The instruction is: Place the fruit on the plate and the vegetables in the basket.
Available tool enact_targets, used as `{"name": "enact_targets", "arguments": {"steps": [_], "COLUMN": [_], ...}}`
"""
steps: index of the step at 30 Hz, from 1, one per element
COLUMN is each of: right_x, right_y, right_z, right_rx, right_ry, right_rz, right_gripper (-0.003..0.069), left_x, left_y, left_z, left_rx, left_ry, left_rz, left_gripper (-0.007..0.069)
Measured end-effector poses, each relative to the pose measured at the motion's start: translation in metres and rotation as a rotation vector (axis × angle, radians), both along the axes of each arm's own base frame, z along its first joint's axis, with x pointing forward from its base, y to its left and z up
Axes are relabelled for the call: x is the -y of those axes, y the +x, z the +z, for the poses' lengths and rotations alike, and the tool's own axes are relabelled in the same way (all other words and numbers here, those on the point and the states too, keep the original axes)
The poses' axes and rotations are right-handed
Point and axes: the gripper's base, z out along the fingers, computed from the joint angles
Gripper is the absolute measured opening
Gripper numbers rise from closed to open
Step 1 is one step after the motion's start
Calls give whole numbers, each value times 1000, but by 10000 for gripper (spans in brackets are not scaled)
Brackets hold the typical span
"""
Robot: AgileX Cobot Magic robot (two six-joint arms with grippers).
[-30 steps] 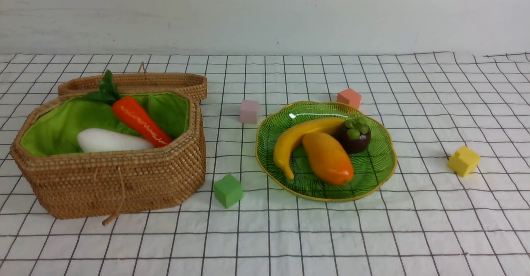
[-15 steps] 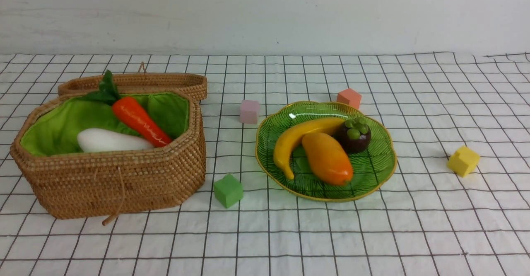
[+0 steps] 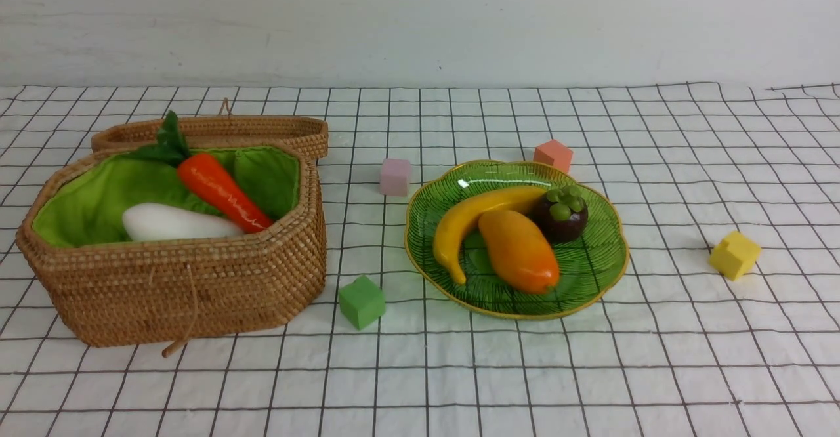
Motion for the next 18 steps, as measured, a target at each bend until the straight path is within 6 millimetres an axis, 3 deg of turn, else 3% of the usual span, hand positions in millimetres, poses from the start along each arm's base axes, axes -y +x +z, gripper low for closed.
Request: {"name": "enact_targets", "arguments": {"steps": [18], "right_x": [0], "right_y": [0], "right_z": [0], "right_rx": [0], "right_ry": [0], "right_rz": [0], "right_gripper": [102], "left_x": [0], "left_y": [0], "left_z": [0], "left_rx": [0], "left_ry": [0], "left_rz": [0], "left_gripper": [239]}}
